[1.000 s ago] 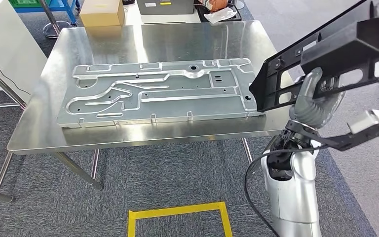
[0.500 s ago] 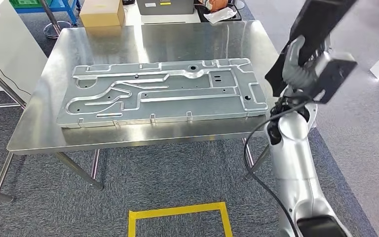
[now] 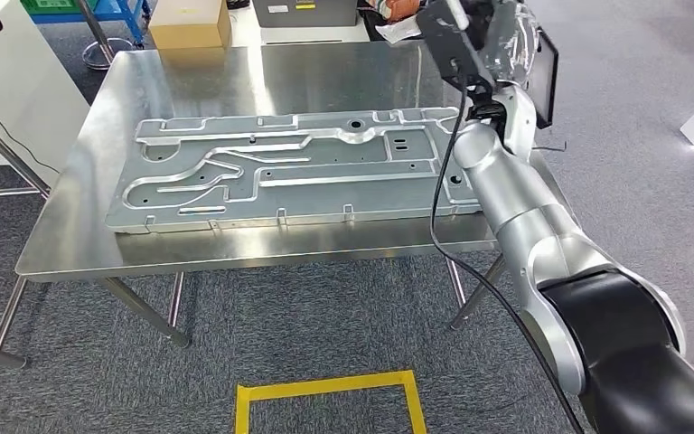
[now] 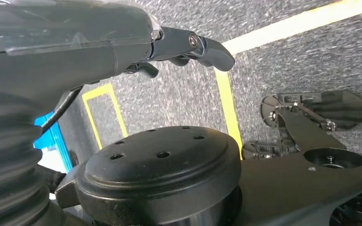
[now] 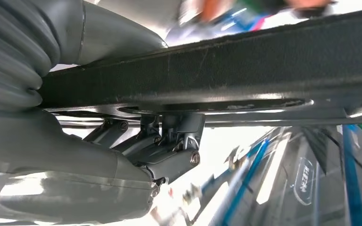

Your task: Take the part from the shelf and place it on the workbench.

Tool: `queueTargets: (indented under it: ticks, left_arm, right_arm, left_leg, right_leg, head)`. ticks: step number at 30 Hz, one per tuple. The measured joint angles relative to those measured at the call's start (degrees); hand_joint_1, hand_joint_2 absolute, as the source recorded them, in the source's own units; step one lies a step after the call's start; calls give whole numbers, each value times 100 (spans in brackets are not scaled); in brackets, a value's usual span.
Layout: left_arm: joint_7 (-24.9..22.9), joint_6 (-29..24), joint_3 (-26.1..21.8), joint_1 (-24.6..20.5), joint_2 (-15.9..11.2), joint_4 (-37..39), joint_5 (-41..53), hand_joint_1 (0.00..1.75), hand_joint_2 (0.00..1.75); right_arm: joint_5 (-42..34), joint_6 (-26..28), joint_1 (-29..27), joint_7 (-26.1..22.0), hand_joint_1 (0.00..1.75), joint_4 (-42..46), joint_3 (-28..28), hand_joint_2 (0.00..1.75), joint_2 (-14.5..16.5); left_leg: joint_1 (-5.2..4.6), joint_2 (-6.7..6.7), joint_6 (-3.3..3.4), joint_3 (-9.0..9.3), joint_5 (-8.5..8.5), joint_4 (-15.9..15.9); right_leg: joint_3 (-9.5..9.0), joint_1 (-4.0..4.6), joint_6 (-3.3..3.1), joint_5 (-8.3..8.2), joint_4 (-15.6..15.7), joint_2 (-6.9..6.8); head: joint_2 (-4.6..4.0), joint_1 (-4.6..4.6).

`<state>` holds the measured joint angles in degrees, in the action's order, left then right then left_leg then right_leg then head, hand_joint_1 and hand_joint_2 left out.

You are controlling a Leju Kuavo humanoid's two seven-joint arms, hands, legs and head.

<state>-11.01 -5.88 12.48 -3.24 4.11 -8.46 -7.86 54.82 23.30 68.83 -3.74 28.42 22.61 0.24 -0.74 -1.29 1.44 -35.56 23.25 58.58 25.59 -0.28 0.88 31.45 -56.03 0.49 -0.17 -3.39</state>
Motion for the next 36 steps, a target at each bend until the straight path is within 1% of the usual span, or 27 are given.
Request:
queueTargets:
  ticks: [2, 4, 6, 8, 14, 19, 26, 32, 36]
  left_arm:
    - [-7, -37, -54, 5, 12, 0, -38, 0, 175]
    - [-42, -65, -96, 7, 22, 0, -59, 0, 175]
    - [-79, -71, -132, 13, 24, 0, -66, 0, 175]
    - [-129, -98, -152, 16, 24, 0, -75, 0, 175]
    - [-220, -300, -256, 18, 25, 0, -167, 0, 175]
    - [-230, -324, -301, 24, 27, 0, -150, 0, 175]
    - [-311, -301, -298, 23, 33, 0, 20, 0, 175]
    - [-257, -255, -275, 23, 31, -2, 139, 0, 175]
    - [-214, -227, -255, 23, 31, -2, 178, 0, 175]
  right_arm:
    - [980, -222, 145, 629, 175, -303, 525, 175, 74]
    - [1711, -513, 208, 1111, 175, -519, 1040, 175, 156]
    - [2161, -740, 197, 1451, 175, -684, 1472, 175, 232]
    - [2390, -835, 141, 1640, 175, -814, 1804, 175, 292]
    - [2981, -1111, -203, 1718, 175, -1108, 2498, 175, 355]
    - [3102, -1200, -532, 1716, 175, -1259, 2814, 175, 376]
    - [3077, -1209, -859, 1827, 175, -1383, 2946, 175, 347]
    - [3009, -1104, -949, 1922, 175, -1427, 2942, 175, 273]
    - [3016, -995, -977, 1976, 175, -1438, 2922, 175, 231]
  left_leg:
    - [0, 12, -2, 5, 1, 0]
    - [3, 13, -2, 10, 1, 0]
    - [7, 3, -2, 11, 1, 0]
    - [10, -5, -2, 10, 0, -1]
    - [11, -2, -3, 10, 1, -3]
    - [10, -4, -2, 9, 0, -2]
    - [10, -1, -3, 10, 1, -1]
    - [4, -3, 2, 10, 6, 8]
    - [-15, -2, 22, 9, 19, 13]
  right_leg:
    - [2, 0, 0, 0, 1, 13]
    - [3, 1, 0, 0, 2, 8]
    - [3, 2, -1, 1, 3, -5]
    - [1, 5, -1, 1, 3, -14]
    - [-4, 6, -3, 2, 6, -8]
    - [-3, 4, -1, 1, 11, -9]
    - [-2, 4, -1, 0, 12, -7]
    - [-3, -15, 4, -2, 19, -7]
    - [-3, -40, 14, 0, 22, -6]
  head:
    - [0, 0]
    - [0, 0]
    - [0, 0]
    - [0, 0]
    - [0, 0]
    - [0, 0]
    - [0, 0]
    - [0, 0]
    - [0, 0]
